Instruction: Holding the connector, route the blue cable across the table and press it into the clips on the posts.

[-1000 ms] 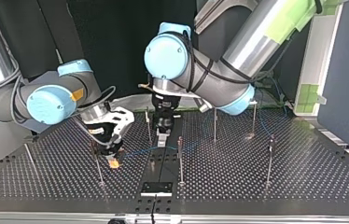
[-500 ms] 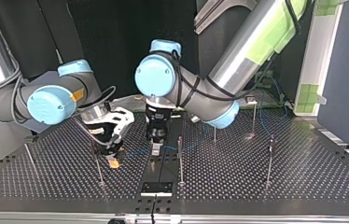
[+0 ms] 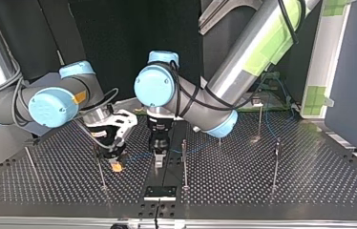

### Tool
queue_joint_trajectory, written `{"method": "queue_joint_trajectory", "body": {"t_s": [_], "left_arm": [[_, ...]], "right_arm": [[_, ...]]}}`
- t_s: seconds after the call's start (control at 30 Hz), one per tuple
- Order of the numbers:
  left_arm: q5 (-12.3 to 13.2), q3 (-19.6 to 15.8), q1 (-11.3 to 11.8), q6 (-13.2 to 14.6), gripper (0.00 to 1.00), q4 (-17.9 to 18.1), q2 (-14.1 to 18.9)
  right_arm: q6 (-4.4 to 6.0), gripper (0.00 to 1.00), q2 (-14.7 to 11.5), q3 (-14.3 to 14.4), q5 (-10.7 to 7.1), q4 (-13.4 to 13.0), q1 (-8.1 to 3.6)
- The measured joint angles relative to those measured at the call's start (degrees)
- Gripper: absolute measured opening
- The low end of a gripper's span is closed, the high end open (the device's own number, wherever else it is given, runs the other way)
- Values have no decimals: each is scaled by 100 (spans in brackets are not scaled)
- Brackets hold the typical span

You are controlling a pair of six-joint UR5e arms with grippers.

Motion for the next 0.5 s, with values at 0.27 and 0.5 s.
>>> {"method": "queue_joint_trajectory", "body": {"t_s": [0.27, 0.5], "left_arm": [[20, 186, 0, 6, 100, -56, -182], [-216, 497, -75, 2, 100, -274, -479]], "right_arm": [[0, 0, 8, 0, -5, -3, 0], [0, 0, 9, 0, -7, 1, 0]]}}
